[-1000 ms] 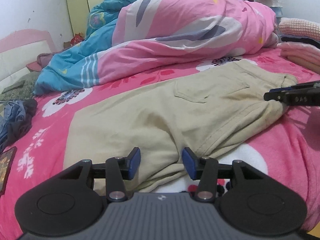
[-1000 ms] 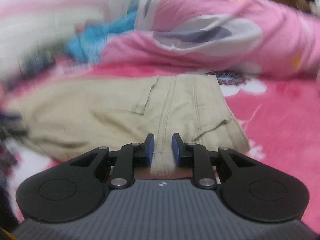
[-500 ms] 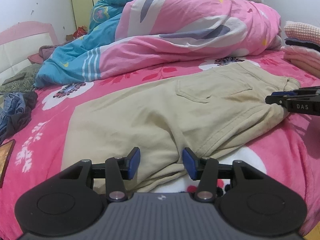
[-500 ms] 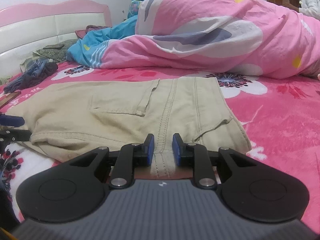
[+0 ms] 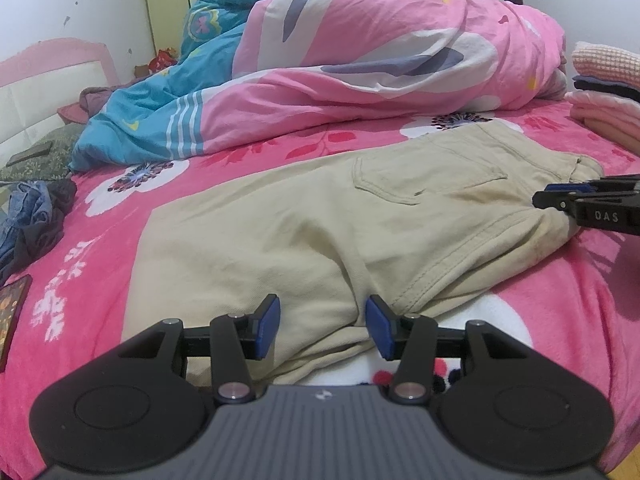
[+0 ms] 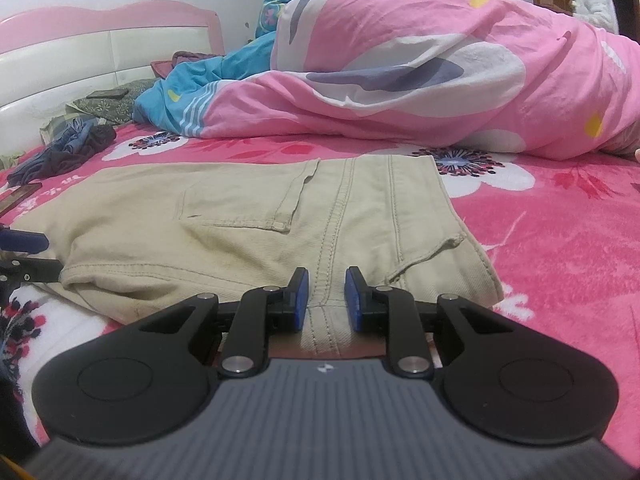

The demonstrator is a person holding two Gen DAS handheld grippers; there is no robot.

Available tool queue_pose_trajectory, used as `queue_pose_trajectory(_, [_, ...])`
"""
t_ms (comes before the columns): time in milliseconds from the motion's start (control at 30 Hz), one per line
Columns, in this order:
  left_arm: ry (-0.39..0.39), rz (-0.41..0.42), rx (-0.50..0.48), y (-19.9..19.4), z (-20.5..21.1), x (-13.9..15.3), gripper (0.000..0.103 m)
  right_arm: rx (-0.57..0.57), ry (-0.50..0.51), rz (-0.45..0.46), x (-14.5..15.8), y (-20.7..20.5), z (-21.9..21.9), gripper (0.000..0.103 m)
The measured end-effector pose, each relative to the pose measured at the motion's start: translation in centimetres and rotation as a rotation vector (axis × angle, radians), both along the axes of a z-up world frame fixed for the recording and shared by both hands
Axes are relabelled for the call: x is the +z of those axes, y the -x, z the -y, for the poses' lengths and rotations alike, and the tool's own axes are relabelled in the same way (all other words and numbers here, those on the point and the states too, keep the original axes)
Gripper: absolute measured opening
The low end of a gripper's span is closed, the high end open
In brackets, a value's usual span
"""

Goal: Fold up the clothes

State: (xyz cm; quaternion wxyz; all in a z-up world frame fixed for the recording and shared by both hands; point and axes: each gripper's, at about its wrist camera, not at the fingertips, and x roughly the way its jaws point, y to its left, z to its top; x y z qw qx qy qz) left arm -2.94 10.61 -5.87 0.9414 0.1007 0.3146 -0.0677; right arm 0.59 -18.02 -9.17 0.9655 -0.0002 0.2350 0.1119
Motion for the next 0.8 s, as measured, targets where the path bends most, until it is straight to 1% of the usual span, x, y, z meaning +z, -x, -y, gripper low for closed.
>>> queue_pose_trajectory(100, [-0.008, -0.020, 0.020, -0.2, 0.3, 0.2, 0.050, 0.000, 0.001, 0.002, 0.0, 0.0, 0.0, 0.019])
queue_pose_trajectory(333, [-0.039, -0.096, 0.096, -1.0, 1.4, 1.0, 0.052, 0.000, -0.001, 0.006, 0.0, 0.1, 0.0, 0.019])
queue_pose_trajectory(500, [-0.070, -0.145, 0.152, -1.6, 2.2, 1.5, 0.054, 0.008, -0.008, -0.013, 0.4, -0.1, 0.1, 0.020])
queue_pose_trajectory(600, [-0.094, -0.161, 0.169, -1.8, 2.7, 1.6, 0.055, 0.034, 0.008, -0.018, 1.8, 0.0, 0.2, 0.023])
queue_pose_trajectory(700, [-0.110, -0.172, 0.182, -1.9, 2.9, 1.7, 0.056, 0.054, -0.010, 0.031, 3.7, 0.4, 0.6, 0.028])
queue_pose_trajectory(800, [-0.125, -0.182, 0.196, -2.2, 3.3, 1.7, 0.057, 0.053, -0.022, 0.057, 5.1, -0.6, 1.1, 0.030])
